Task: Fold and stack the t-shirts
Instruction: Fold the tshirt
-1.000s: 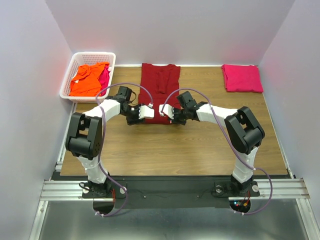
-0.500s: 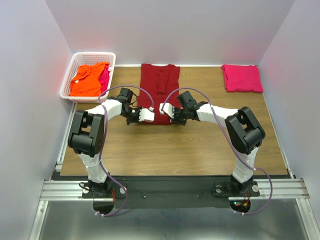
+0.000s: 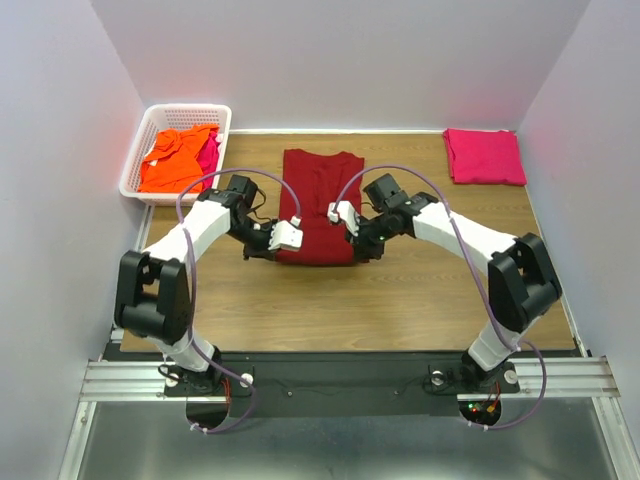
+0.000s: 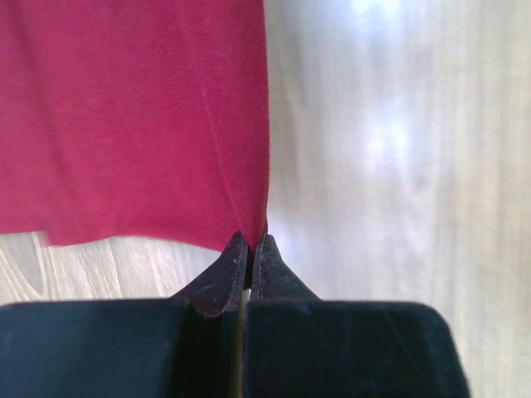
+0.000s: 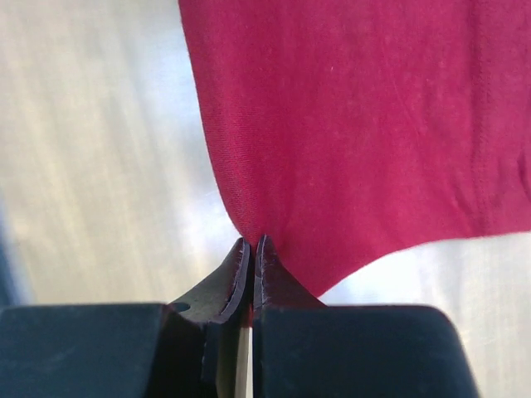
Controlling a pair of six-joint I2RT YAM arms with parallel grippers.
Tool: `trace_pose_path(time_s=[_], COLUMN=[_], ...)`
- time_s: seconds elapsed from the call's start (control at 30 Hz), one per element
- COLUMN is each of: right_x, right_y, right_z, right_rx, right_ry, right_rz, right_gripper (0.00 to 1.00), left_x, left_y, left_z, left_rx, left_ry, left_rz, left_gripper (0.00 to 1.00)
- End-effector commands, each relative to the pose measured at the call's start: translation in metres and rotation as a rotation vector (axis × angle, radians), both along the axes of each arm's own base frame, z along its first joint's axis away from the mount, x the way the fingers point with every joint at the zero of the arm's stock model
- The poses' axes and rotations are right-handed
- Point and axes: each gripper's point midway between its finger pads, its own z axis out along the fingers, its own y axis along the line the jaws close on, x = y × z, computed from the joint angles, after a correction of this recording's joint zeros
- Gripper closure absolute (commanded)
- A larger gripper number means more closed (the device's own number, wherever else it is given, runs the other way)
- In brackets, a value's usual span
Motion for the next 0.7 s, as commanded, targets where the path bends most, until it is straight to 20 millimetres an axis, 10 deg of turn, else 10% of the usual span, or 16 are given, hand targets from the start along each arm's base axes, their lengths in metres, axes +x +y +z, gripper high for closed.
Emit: trace_pose_path(time_s=[0.0, 0.27, 0.43, 0.67], right_x=[-0.06, -0.117, -0.093, -0.012], right_y=[-0.009, -0.014, -0.01, -0.018], right_z=[0.033, 0.058, 0.073, 0.084], right_rx=[0.009, 0.033, 0.041, 0.064], right_ry=[0.145, 0.242, 0.168, 0.089], right_rz=[0.026, 0.066, 0.044, 0.005], right_gripper=[0.99, 0.99, 0.99, 0.99], left_x=[-0.069, -0.106, -0.08, 0.012], left_y=[0.01, 0.014, 0.009, -0.007], left_z=[0.021, 0.036, 0.057, 0.085], left_rx=[0.005, 0.032, 0.021, -0.04], left_ry=[0.129, 0.091, 0.055, 0.006], left_rz=[-0.066, -0.113, -0.057, 0.014], left_gripper=[1.0, 1.0, 1.0, 1.0])
